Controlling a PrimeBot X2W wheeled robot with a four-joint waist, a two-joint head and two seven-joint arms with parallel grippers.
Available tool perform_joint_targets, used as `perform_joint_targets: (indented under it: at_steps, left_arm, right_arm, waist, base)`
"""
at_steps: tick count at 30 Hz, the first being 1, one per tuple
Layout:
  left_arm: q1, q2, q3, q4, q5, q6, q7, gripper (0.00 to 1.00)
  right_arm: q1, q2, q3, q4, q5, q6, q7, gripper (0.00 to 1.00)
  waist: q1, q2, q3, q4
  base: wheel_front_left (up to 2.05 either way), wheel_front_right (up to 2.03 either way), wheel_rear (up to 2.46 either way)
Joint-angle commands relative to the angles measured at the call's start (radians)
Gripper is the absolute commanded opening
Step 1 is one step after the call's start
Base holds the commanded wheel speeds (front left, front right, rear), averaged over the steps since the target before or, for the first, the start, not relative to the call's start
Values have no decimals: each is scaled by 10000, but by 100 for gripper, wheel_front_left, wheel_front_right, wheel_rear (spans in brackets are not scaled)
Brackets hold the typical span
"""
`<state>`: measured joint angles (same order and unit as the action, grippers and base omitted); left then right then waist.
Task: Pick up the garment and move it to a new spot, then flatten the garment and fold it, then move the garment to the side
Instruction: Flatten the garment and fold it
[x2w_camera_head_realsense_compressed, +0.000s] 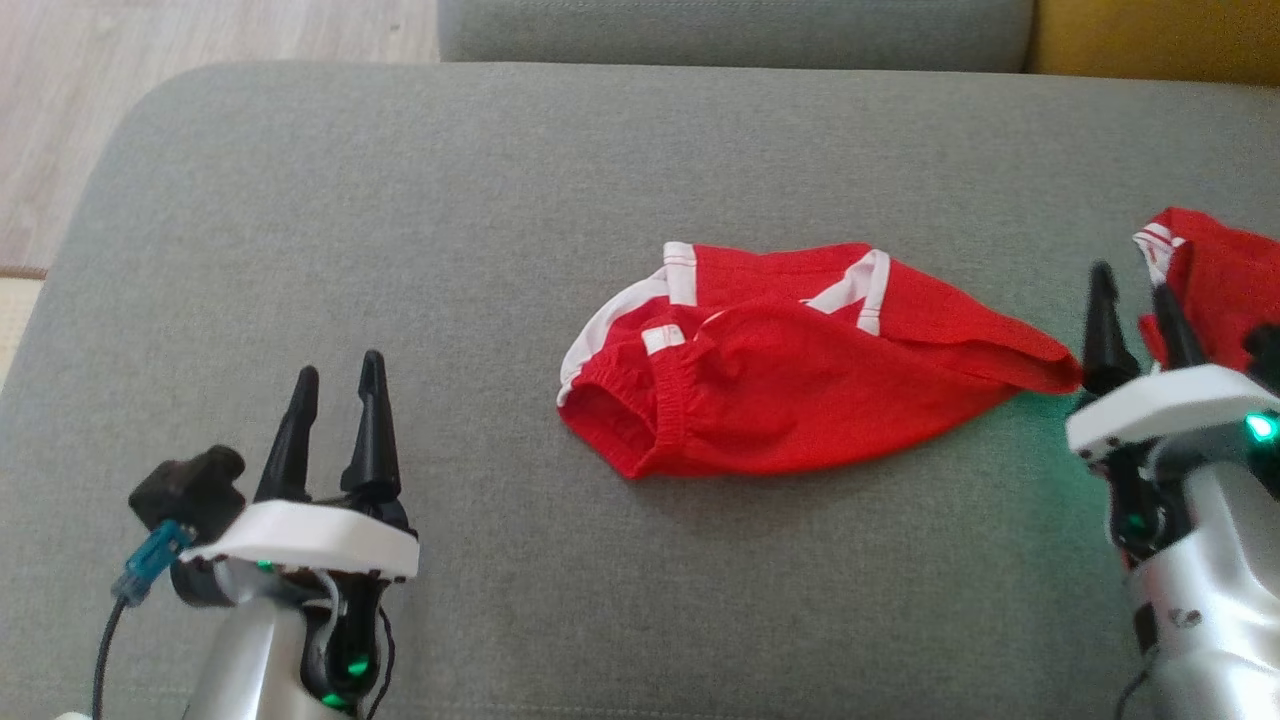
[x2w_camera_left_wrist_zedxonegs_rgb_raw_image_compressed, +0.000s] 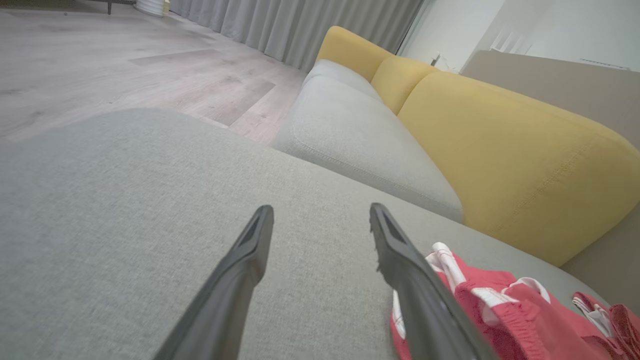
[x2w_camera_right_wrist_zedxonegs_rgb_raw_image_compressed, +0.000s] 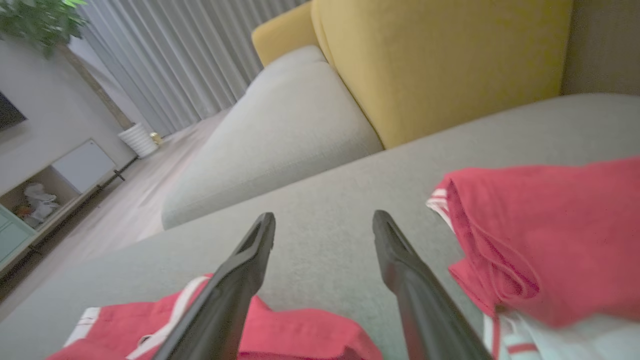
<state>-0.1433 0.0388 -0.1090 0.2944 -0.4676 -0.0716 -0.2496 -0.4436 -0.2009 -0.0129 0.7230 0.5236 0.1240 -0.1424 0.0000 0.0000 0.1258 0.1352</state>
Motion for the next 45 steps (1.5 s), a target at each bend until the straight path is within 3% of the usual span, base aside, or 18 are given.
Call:
perform_joint_targets:
  at_steps: [1, 10, 15, 21, 28, 35, 44, 45]
  left_arm:
    - [-507, 114, 366, -355, 25, -68, -122, 100]
    - [-467, 114, 283, -728, -167, -10, -122, 100]
    - [-385, 114, 139, -864, -203, 20, -122, 100]
    - [-463, 114, -40, -874, -272, 36, -122, 100]
    - [-615, 114, -275, -816, -394, 39, -122, 100]
    - [-838, 114, -595, -761, -641, 101, -122, 100]
    - [-888, 114, -730, -719, -836, 194, -122, 100]
    - [-880, 114, -724, -712, -842, 202, -122, 100]
  right_arm:
    - [-197, 57, 304, -593, -153, 67, -182, 100]
    - [1740, 440, 1083, -3592, -740, 67, -678, 100]
    - [2482, 720, 857, -4369, -949, 67, -488, 100]
    - [2270, 658, 1046, -4873, -1661, 67, 139, 100]
    - [1429, 406, 1490, -4518, -2509, 67, 1296, 100]
    - [12, 96, 1890, -2899, -3238, 67, 3122, 100]
    - [-726, -87, 2273, -1722, -3632, 67, 4020, 100]
    - [-744, -100, 2288, -1643, -3683, 67, 4116, 17]
  waist:
    - [0, 0, -51, -83]
    - [0, 0, -299, -232]
    - [0, 0, -258, -245]
    - [0, 0, -67, -112]
    - [0, 0, 275, 208]
    - [0, 0, 737, 792]
    - [0, 0, 912, 1205]
    - [0, 0, 910, 1218]
  base:
    - [0, 0, 0]
    - [0, 0, 0]
    - [0, 0, 0]
    - [0, 0, 0]
    - [0, 0, 0]
    - [0, 0, 0]
    - [0, 0, 0]
    - [0, 0, 0]
